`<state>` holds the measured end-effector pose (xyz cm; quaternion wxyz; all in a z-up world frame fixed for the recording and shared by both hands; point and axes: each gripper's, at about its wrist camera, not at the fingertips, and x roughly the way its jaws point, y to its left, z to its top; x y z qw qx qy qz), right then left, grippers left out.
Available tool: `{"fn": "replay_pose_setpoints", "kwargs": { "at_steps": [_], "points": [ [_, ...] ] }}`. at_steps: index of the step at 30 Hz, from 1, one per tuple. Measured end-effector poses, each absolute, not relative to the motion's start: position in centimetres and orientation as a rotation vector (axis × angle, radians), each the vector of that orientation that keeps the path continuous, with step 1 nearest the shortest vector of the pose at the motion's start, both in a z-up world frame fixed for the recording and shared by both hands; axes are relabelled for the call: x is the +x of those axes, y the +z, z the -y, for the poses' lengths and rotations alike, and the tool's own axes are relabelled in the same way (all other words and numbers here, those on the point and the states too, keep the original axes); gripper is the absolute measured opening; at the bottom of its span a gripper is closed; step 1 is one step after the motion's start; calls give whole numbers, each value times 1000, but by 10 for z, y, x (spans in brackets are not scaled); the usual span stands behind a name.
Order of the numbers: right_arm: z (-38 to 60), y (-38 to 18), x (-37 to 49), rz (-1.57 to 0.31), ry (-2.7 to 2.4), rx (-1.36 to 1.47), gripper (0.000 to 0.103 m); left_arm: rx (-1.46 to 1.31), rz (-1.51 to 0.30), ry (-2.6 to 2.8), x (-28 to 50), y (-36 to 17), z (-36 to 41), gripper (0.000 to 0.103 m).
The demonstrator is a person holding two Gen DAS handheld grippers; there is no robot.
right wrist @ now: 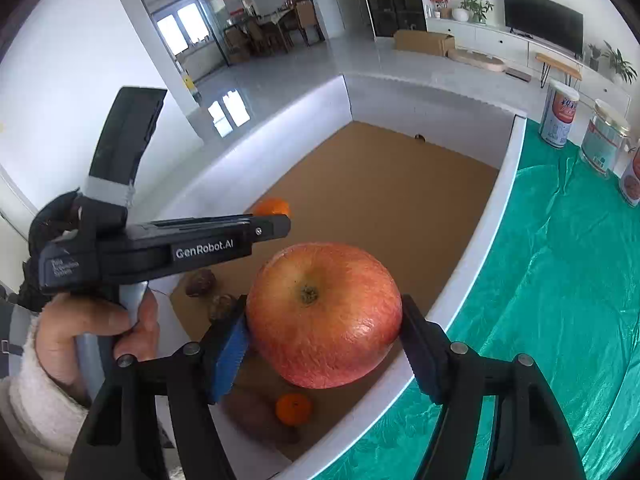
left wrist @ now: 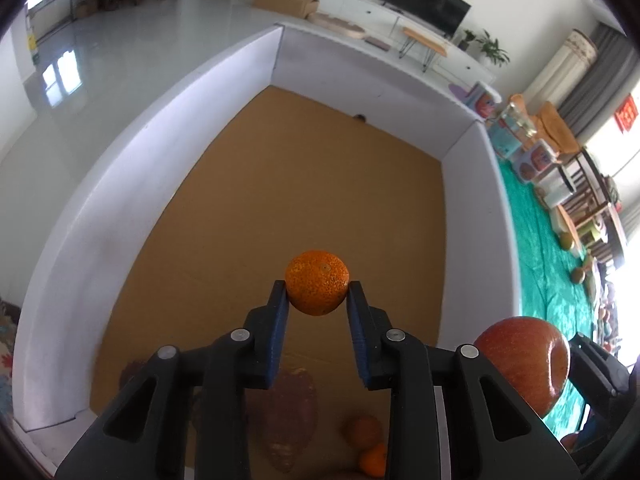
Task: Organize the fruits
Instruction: 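Carry both fruits over the cardboard box and open both tools to drop them, then lift both open tools out of the box back over the table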
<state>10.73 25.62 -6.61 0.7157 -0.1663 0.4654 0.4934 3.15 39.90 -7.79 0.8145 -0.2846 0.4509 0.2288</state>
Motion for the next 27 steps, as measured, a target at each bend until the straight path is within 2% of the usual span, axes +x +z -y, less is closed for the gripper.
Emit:
{"fn": "replay_pose_setpoints", "kwargs": {
  "at_steps": [1, 3, 5, 6, 7, 9, 12, 15, 21, 24, 27],
  "points": [
    [-259, -72, 109, -1047, 1077, -378, 71, -614, -966, 503, 29, -81, -400, 41],
    [-251, -66, 113, -1018, 1061, -331, 73, -614, -932, 530, 24, -76, -398, 70],
    [-227, -42, 119, -946, 1068, -226, 76, -578, -855, 561, 17, -60, -391, 78],
    [-212, -28, 121, -900, 1057, -186, 82, -557, -818, 568, 14, -51, -383, 81],
    [-196, -15, 126, -847, 1038, -156, 86, -543, -783, 561, 13, -39, -374, 82],
    [-159, 4, 138, -753, 977, -119, 102, -515, -715, 515, 12, -19, -347, 86],
    [-93, 0, 158, -705, 840, -113, 103, -443, -664, 389, 22, 2, -288, 88],
    [-21, -46, 189, -777, 645, -149, 103, -384, -680, 188, 41, 4, -215, 91],
    [159, -145, 225, -972, 202, -116, 103, -258, -864, -138, 102, -51, -73, 91],
    [223, -156, 225, -992, 43, 3, 103, -183, -917, -155, 138, -86, -31, 91],
    [250, -137, 223, -882, 27, 116, 103, -121, -928, -120, 168, -104, -8, 91]
  ]
}}
